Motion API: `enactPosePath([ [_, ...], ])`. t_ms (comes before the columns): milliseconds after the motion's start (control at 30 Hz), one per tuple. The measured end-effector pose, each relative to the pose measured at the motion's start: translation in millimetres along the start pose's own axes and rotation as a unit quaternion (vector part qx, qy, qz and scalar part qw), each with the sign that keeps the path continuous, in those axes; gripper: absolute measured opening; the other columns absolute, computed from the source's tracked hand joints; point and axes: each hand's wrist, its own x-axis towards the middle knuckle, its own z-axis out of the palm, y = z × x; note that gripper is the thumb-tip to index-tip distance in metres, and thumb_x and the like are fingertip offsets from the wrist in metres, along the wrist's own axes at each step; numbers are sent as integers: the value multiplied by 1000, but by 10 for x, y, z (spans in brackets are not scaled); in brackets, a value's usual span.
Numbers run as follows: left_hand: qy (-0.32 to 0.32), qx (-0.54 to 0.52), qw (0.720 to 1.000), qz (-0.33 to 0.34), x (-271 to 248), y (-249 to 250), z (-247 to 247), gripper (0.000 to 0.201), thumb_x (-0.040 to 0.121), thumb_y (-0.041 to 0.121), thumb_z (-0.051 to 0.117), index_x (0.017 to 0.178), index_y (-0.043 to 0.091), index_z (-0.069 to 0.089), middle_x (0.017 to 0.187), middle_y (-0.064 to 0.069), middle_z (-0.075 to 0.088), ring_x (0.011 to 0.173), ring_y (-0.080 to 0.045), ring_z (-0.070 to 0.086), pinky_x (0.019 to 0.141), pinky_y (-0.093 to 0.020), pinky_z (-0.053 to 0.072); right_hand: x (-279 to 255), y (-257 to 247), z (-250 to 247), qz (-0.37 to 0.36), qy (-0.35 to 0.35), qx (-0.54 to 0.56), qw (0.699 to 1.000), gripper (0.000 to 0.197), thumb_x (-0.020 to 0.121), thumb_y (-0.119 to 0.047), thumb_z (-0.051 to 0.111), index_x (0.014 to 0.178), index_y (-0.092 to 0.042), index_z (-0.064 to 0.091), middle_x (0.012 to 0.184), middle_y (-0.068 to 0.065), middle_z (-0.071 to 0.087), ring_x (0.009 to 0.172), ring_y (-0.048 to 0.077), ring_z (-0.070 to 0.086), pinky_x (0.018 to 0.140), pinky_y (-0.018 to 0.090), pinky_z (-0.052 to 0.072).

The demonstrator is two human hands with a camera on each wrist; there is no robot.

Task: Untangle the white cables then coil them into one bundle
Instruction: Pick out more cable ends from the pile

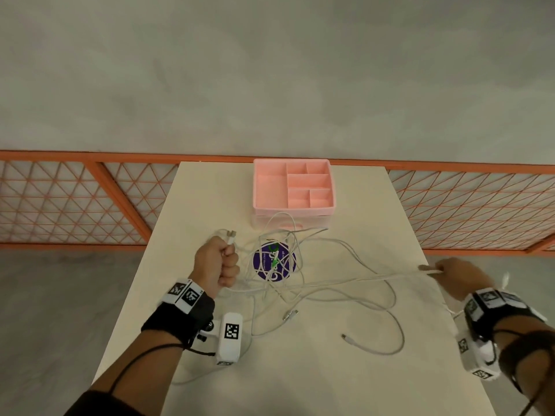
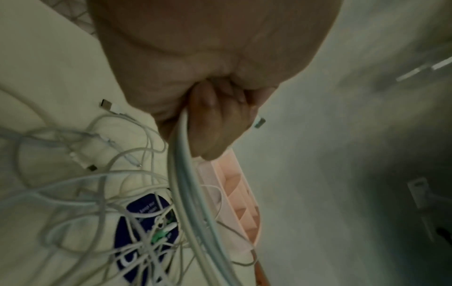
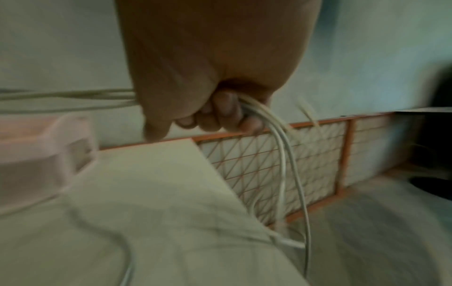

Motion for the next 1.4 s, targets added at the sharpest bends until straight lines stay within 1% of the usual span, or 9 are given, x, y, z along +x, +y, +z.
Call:
enactPosePath([
  [133, -39, 82, 995, -41, -11, -107, 103, 24, 85, 16, 29, 61, 22, 31, 49, 7, 19, 37, -8, 12, 46, -11, 11, 7, 289, -174, 86, 109, 17, 990, 45, 97, -52, 48, 80, -15, 67, 68, 6, 62, 61, 23, 61, 65, 38, 56],
  [367, -71, 183, 979, -62, -88, -357, 320, 27, 88, 14, 31, 62, 22, 34, 51, 5, 23, 40, -9, 13, 46, -11, 15, -230, 106, 317, 94, -205, -124, 966, 31, 81, -45, 73, 68, -20, 61, 81, -4, 73, 74, 13, 67, 64, 21, 49],
  [467, -74, 197, 975, -67, -107, -432, 266, 27, 87, 13, 31, 61, 22, 34, 52, 4, 24, 41, -10, 14, 46, -12, 15, -373, -50, 421, 83, -266, -157, 948, 44, 69, -52, 81, 94, -19, 67, 101, -2, 72, 84, 17, 65, 74, 26, 51],
  [533, -66, 195, 976, -66, -118, -473, 219, 27, 86, 13, 31, 61, 22, 34, 52, 4, 24, 42, -10, 14, 47, -12, 16, -339, -272, 402, 67, -252, -130, 957, 56, 72, -50, 79, 113, -16, 62, 114, 3, 68, 97, 22, 67, 77, 29, 53],
  [633, -58, 189, 978, -62, -119, -534, 174, 27, 86, 12, 30, 61, 21, 33, 51, 3, 24, 42, -10, 14, 46, -13, 16, -176, -674, 410, -34, -180, -116, 976, 43, 87, -31, 61, 127, -16, 57, 136, 6, 57, 124, 25, 55, 102, 30, 45],
  [833, -43, 176, 982, -61, -102, -574, 181, 27, 87, 12, 31, 61, 20, 34, 52, 3, 24, 42, -10, 14, 46, -13, 16, -494, -1975, 706, -282, -159, -61, 944, 33, 88, -9, 48, 112, -19, 67, 122, 5, 64, 116, 26, 58, 97, 32, 44],
  [1033, -32, 157, 985, -59, -130, -498, 160, 28, 87, 12, 30, 61, 21, 34, 54, 3, 23, 44, -11, 14, 47, -13, 16, -708, -2282, 1151, -266, -119, -46, 955, 34, 91, -4, 44, 125, -10, 48, 122, 11, 44, 99, 36, 62, 78, 39, 47],
  [1167, -42, 134, 989, -38, -150, -455, 163, 26, 84, 9, 31, 62, 21, 33, 54, 3, 22, 44, -11, 14, 45, -14, 16, -690, -2204, 1211, -267, -109, -70, 955, 30, 94, -10, 44, 123, -11, 50, 119, 13, 47, 99, 36, 62, 80, 42, 50],
  [1400, -4, 140, 981, 133, -75, -399, 335, 39, 100, 20, 54, 64, 17, 38, 51, 3, 33, 40, -11, 27, 45, -21, 23, -565, -2280, 431, -251, -41, 189, 949, 7, 83, -17, 58, 83, -12, 53, 86, 4, 61, 78, 28, 60, 69, 37, 49],
])
